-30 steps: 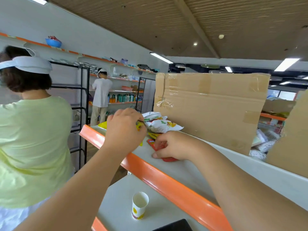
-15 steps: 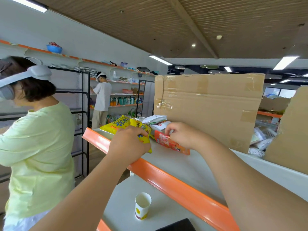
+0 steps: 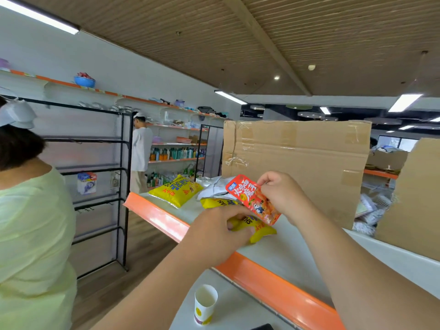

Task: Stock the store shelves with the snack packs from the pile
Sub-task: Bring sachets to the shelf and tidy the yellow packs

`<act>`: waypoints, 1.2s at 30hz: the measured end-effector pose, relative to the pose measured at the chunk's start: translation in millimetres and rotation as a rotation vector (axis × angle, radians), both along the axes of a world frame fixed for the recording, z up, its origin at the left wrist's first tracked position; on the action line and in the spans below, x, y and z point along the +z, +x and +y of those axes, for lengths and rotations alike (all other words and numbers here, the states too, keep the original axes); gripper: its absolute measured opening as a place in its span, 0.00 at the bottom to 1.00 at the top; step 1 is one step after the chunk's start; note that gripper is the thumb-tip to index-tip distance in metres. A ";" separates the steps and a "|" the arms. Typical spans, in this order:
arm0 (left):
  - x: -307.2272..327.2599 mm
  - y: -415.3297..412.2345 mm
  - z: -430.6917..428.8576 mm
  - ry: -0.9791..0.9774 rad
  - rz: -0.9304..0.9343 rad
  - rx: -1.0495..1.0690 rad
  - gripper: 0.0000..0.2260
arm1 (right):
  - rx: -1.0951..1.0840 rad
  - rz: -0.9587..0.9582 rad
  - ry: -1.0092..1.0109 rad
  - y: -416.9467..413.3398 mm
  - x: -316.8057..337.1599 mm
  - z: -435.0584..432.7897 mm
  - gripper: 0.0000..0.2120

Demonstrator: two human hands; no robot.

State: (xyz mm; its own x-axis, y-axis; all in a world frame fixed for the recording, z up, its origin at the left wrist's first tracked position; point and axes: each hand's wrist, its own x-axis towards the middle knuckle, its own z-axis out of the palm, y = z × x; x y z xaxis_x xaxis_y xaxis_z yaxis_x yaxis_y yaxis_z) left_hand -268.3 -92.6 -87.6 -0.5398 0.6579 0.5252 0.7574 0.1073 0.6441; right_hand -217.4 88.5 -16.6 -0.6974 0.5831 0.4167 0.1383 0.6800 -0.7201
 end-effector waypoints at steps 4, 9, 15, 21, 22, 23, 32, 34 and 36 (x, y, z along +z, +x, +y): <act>12.3 -18.2 10.0 0.165 -0.264 0.081 0.04 | 0.083 -0.006 -0.075 -1.4 -7.8 -8.7 0.12; 18.9 -36.0 17.3 0.190 -0.304 0.168 0.11 | 0.282 -0.095 -0.120 -0.5 -12.9 -23.3 0.13; 3.9 -28.3 13.9 -0.004 0.075 0.314 0.14 | 0.281 -0.290 0.231 -1.8 -17.7 -33.8 0.10; -2.6 -26.1 14.2 0.156 0.107 0.412 0.21 | 0.195 -0.471 0.303 3.2 -15.8 -35.0 0.25; -2.2 -24.9 14.4 0.147 0.112 0.427 0.23 | 0.228 -0.519 0.283 4.6 -15.6 -35.9 0.31; -2.3 -24.1 14.5 0.138 0.121 0.432 0.24 | 0.250 -0.549 0.271 5.5 -14.4 -36.3 0.35; -3.5 -25.7 15.8 0.132 0.138 0.421 0.21 | 0.040 -0.957 0.368 38.2 19.3 -17.7 0.24; -4.4 -27.8 16.8 0.096 0.143 0.417 0.19 | 0.032 -0.948 0.396 38.7 14.9 -18.2 0.35; -5.6 -29.8 17.3 0.084 0.146 0.416 0.19 | 0.055 -1.004 0.458 31.9 5.4 -22.3 0.47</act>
